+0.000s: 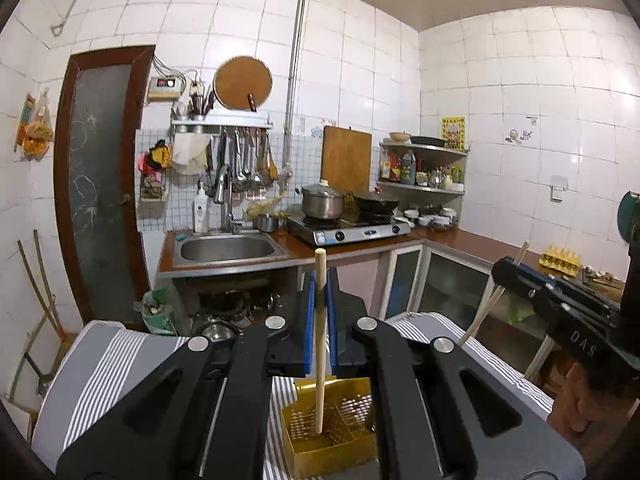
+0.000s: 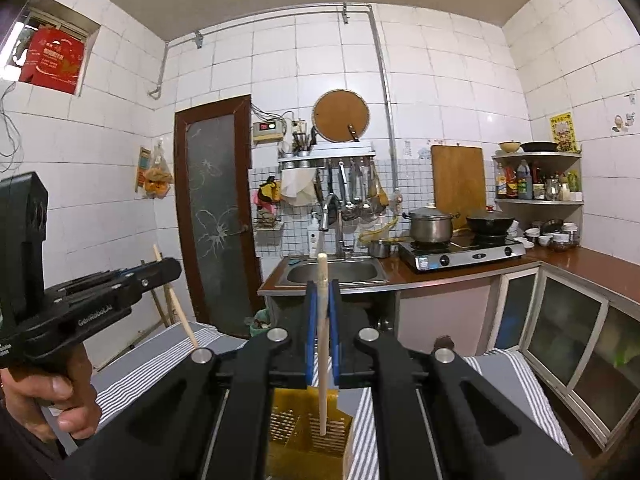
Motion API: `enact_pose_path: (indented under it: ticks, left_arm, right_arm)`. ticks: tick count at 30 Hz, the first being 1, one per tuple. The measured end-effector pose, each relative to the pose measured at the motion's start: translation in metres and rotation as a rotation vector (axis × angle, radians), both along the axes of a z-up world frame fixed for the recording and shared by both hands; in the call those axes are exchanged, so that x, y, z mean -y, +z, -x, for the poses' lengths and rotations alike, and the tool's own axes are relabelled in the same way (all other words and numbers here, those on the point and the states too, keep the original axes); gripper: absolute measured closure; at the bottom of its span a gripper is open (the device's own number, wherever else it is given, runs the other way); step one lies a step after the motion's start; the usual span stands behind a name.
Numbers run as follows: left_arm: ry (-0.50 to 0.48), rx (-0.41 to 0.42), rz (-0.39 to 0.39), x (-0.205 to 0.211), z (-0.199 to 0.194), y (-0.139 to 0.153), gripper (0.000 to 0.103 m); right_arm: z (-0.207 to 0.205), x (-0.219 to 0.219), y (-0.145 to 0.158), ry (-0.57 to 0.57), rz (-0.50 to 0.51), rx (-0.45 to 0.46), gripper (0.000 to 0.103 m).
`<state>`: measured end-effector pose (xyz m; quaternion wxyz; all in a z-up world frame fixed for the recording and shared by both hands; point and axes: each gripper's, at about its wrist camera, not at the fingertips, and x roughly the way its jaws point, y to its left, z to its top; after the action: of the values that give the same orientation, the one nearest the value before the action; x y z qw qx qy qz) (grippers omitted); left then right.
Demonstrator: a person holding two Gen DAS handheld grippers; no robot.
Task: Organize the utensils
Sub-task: 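Lift both held chopsticks and carry them over the yellow holder, then lower the chopsticks into the yellow holder and open both tools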
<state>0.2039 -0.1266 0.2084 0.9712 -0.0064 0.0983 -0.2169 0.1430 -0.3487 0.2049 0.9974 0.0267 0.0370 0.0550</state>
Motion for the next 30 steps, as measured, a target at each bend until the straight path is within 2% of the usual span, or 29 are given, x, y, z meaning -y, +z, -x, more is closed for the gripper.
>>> enact_pose_path:
  ticks: [5, 13, 21, 30]
  left_arm:
    - [0.018, 0.018, 0.009, 0.001, -0.005, -0.009, 0.099]
    - [0.028, 0.003, 0.017, 0.008, -0.021, -0.033, 0.099]
    - [0.031, -0.088, -0.01, 0.024, -0.054, -0.067, 0.099]
    - [0.038, -0.149, -0.04, 0.028, -0.071, -0.088, 0.099]
  right_arm:
    - [-0.01, -0.003, -0.013, 0.008, 0.017, 0.006, 0.097]
    - [-0.031, 0.002, -0.031, 0.026, 0.01, -0.019, 0.097]
    - [-0.053, 0.005, -0.051, 0.015, 0.018, -0.078, 0.097]
    - [-0.07, 0.007, -0.066, 0.012, 0.01, -0.129, 0.097]
